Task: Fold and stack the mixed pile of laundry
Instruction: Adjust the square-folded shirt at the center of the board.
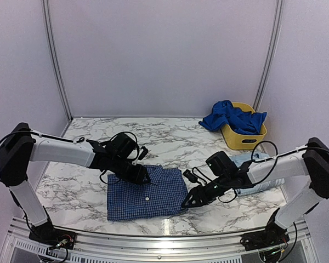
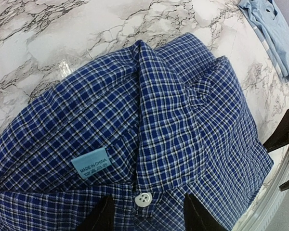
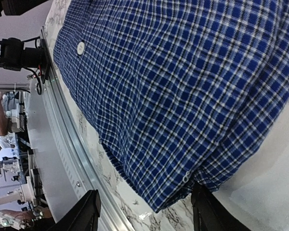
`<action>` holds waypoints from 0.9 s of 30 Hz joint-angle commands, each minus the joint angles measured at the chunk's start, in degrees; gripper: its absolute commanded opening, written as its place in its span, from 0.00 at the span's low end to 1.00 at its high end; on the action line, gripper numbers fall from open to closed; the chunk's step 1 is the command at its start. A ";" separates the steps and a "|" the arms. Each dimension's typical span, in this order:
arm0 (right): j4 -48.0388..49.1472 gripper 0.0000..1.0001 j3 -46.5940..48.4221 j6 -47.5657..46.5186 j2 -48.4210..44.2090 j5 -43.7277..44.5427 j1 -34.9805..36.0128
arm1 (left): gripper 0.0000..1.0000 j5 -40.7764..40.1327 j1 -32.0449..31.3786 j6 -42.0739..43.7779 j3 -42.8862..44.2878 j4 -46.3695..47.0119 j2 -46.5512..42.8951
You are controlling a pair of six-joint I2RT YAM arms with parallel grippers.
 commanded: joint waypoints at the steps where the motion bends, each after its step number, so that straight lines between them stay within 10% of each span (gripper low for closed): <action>1: 1.29 0.61 3.47 -5.10 2.82 3.41 1.47 | 0.51 -1.75 0.02 1.09 1.68 -2.00 2.86; 5: 1.31 0.54 4.31 -6.37 4.37 2.00 2.17 | 0.51 -3.63 0.34 0.91 2.20 -2.06 5.12; 10: -4.67 0.00 6.87 -5.76 4.06 -2.36 2.34 | 0.45 -4.97 2.87 -0.36 3.12 -1.65 6.88; 19: -7.64 0.00 5.64 3.64 7.99 -8.51 0.58 | 0.40 -1.49 9.33 2.64 11.69 -2.38 11.39; 23: -12.68 0.36 10.05 1.85 6.77 -7.19 0.22 | 0.58 3.47 9.89 3.72 9.77 -2.86 5.65; 27: -15.57 0.40 14.18 -0.14 -0.46 -4.75 -4.48 | 0.64 4.49 13.75 1.94 2.42 -3.55 -4.93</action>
